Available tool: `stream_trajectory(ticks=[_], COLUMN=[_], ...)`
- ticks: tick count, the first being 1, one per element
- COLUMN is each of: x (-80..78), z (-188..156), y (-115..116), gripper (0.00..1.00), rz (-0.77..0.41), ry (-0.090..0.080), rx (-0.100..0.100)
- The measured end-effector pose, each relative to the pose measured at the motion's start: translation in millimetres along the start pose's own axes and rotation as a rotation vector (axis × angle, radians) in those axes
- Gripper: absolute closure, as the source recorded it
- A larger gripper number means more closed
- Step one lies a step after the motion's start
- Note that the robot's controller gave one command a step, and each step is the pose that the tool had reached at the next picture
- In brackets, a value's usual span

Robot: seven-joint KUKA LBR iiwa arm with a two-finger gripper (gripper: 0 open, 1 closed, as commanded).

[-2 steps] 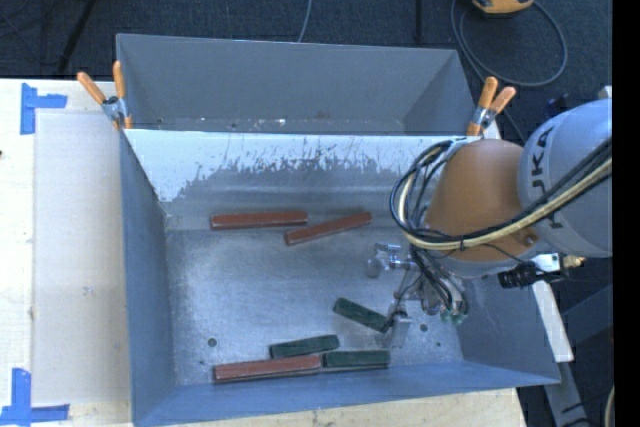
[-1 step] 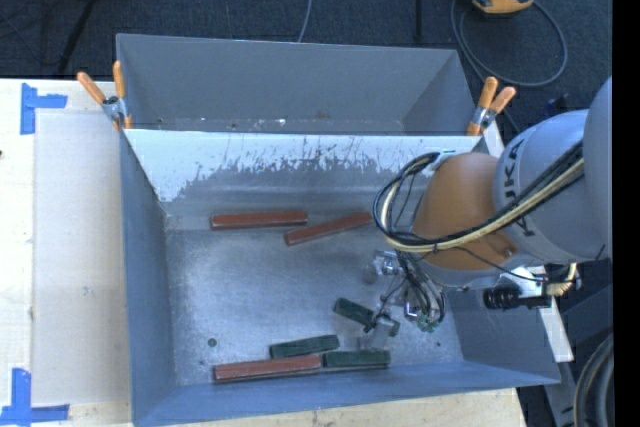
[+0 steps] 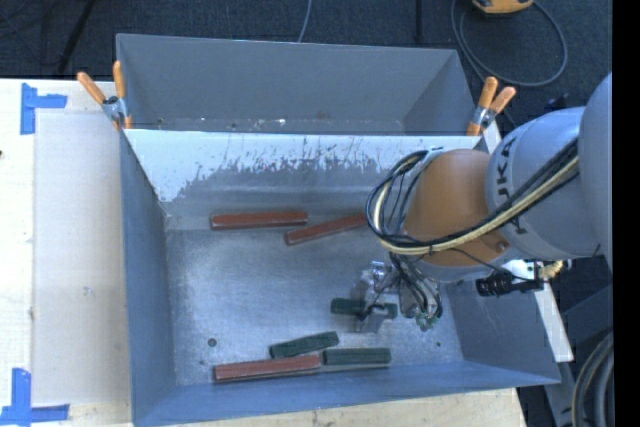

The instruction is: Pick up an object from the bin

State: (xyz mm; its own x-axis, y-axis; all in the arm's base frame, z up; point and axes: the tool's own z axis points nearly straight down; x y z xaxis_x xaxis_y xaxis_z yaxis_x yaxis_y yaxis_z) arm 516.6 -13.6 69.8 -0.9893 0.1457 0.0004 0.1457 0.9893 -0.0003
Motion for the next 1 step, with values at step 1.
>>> stream_trajectory(ticks=[1], x=[0.0], z=[0.0], y=[0.0], gripper=[1.00], rz=[0.000], ry=[0.000], rx=[0.000])
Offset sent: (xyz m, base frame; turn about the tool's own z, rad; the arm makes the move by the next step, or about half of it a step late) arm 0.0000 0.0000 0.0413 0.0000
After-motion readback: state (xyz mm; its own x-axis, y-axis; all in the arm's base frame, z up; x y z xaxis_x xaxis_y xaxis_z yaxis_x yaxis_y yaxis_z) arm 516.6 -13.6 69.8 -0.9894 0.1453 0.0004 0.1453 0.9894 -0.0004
